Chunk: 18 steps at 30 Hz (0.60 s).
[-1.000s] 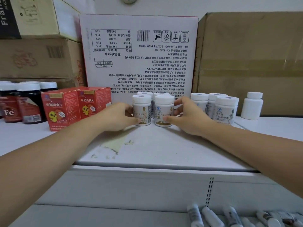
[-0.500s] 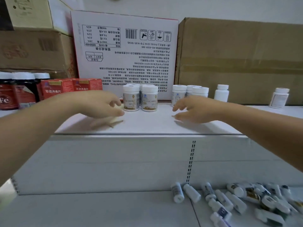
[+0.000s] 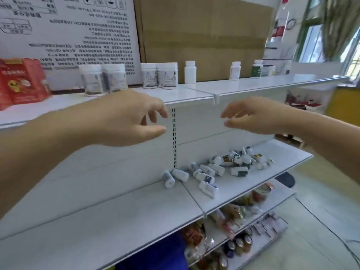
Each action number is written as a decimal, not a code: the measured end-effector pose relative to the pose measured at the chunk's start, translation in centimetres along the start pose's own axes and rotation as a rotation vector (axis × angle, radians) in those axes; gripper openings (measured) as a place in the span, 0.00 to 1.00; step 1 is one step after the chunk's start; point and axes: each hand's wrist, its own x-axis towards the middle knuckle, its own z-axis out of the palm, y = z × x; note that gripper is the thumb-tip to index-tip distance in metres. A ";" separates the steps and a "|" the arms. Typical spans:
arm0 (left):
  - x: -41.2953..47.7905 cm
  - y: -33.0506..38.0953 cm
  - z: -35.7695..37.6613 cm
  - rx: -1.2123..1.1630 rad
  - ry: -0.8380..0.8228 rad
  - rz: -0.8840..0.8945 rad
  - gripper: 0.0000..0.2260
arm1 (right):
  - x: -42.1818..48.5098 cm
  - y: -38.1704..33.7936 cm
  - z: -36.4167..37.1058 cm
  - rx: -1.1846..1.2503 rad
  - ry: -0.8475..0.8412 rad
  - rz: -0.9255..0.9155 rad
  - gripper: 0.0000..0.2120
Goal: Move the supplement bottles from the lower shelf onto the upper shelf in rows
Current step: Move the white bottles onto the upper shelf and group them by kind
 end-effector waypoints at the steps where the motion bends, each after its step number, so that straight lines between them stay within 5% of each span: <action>1: 0.4 0.3 1.3 0.002 -0.038 0.034 0.16 | -0.7 0.8 0.7 -0.006 -0.016 0.020 0.14; 11: 6.5 -4.3 20.5 -0.031 -0.324 -0.186 0.24 | 2.4 11.4 12.1 0.049 -0.220 0.159 0.16; 18: 11.0 -6.7 33.2 -0.210 -0.437 -0.443 0.17 | 9.9 17.7 24.1 0.075 -0.403 0.192 0.20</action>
